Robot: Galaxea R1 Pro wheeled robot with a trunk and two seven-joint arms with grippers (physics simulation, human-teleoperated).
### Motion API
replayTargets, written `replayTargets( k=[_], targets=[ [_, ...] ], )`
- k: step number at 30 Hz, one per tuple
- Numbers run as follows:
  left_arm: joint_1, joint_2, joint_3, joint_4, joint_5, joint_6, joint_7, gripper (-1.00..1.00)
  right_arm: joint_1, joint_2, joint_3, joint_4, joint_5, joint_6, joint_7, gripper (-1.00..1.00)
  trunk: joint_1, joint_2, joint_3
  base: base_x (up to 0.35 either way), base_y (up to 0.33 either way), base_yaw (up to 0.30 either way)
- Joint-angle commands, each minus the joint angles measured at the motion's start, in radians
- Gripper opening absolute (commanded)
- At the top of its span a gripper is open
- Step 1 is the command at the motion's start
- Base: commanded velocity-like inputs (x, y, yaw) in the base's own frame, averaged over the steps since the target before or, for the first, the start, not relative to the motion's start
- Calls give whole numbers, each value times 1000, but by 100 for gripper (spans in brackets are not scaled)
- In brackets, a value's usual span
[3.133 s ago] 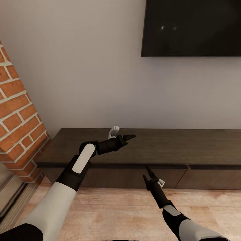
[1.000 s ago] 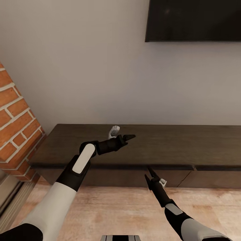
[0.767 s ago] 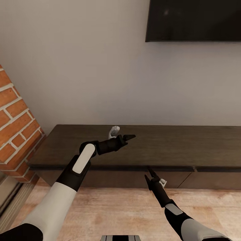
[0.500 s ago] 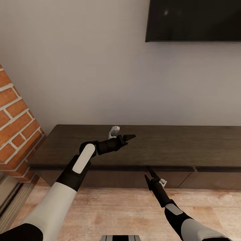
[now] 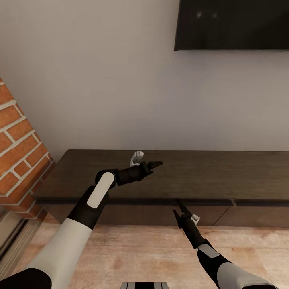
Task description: Place each of the two pumpkins and all three candles from the living room inside a cabinet in the living room (use any cabinet), then make sure every cabinet is closed, and position the cauldron so it is next to a table in the living room.
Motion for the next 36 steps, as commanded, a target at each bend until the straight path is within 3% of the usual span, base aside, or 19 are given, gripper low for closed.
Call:
replayTargets(
  k=[1, 6, 7, 36],
  targets=[
    [-1, 0, 1, 1, -4, 3, -5, 100, -2, 0, 5, 2, -10, 8, 3, 100, 0, -1, -4, 0, 0, 0],
    [-1, 0, 1, 1, -4, 3, -5, 100, -2, 1, 5, 2, -9, 8, 3, 100, 2, -1, -16, 0, 0, 0],
    [-1, 0, 1, 1, -4, 3, -5, 100, -2, 1, 5, 2, -9, 8, 3, -100, 2, -1, -16, 0, 0, 0],
    [-1, 0, 1, 1, -4, 1, -5, 100, -2, 0, 5, 2, -8, 9, 6, -100, 2, -1, -16, 0, 0, 0]
  ],
)
